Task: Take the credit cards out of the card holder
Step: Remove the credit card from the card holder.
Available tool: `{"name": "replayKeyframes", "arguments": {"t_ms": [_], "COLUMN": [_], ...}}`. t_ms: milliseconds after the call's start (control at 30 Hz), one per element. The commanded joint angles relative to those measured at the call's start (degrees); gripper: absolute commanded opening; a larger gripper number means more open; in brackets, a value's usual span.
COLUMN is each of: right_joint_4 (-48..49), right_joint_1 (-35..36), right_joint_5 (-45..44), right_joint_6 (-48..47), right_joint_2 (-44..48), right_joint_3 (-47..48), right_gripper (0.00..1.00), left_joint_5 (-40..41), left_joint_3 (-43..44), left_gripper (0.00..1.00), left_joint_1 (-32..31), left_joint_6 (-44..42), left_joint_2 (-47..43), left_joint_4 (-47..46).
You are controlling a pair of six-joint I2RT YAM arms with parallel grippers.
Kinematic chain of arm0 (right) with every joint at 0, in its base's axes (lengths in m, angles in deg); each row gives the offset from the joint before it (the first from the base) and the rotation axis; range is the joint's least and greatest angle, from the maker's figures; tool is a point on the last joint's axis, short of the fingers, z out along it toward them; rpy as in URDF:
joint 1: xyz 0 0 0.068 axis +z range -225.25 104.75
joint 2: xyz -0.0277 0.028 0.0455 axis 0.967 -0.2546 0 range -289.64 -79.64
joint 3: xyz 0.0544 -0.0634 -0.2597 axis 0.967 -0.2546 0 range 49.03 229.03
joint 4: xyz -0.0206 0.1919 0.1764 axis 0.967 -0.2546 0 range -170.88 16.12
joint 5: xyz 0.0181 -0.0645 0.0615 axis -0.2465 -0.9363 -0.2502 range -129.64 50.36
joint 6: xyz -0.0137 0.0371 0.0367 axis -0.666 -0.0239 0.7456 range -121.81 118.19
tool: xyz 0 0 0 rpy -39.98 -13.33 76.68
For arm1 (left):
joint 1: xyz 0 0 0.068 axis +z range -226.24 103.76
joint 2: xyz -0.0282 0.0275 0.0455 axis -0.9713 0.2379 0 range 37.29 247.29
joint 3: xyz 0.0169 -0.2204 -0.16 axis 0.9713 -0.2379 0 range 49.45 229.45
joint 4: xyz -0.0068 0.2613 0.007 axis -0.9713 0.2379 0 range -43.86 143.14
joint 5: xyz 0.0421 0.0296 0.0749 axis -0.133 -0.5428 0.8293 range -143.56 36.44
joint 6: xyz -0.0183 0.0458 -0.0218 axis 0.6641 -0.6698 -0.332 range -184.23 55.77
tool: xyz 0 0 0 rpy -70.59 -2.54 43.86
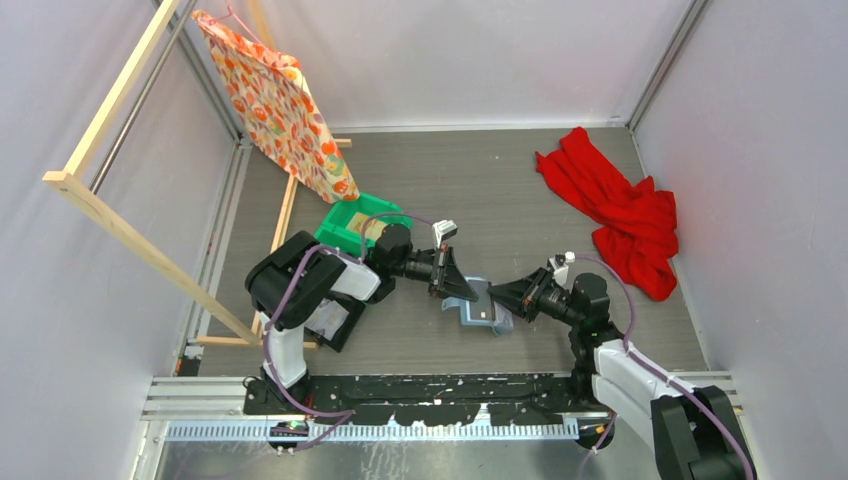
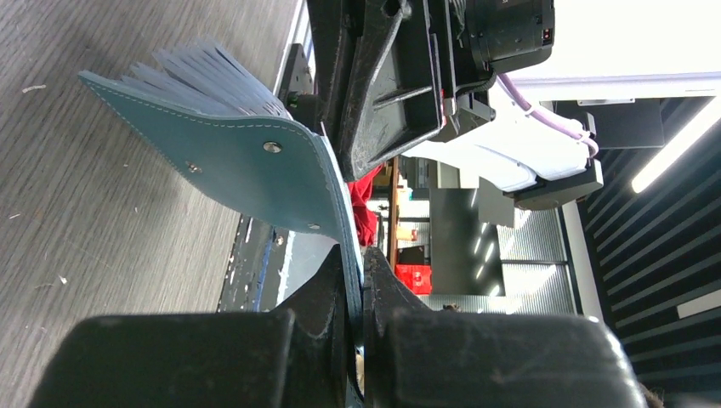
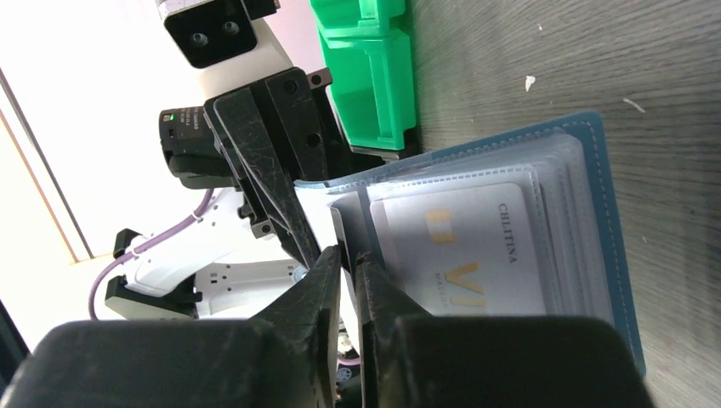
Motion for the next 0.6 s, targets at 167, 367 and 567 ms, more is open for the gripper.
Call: {"name": "replayKeyframes", "arguments": {"t_ms": [167,367,567], "right_joint_4": [2.9,2.5,2.4], "right_joint_1": [0.3,0.3,0.2], "right_joint_5": [0.8,0.6,-0.3], "right_joint_6": [2.2,1.5,0.9], "right_joint_2": [2.2,1.6,0.5], "right_joint_3": [-0.5,-0.5,-0.5], "right_gripper": [0.01,0.01,0.01], "left_joint_5": [-0.1,0.6,1.0], "left_joint_3": [1.2,0.4,-0.5], "left_gripper": [0.38,0.39,0.22], "left_joint_1": [0.9,1.2,2.0], "left_joint_6": [1.0,1.3,3.5], "left_joint_2": [-2.6,-2.6,-1.7], "left_joint_4": [-6.5,-6.9,-10.4]}}
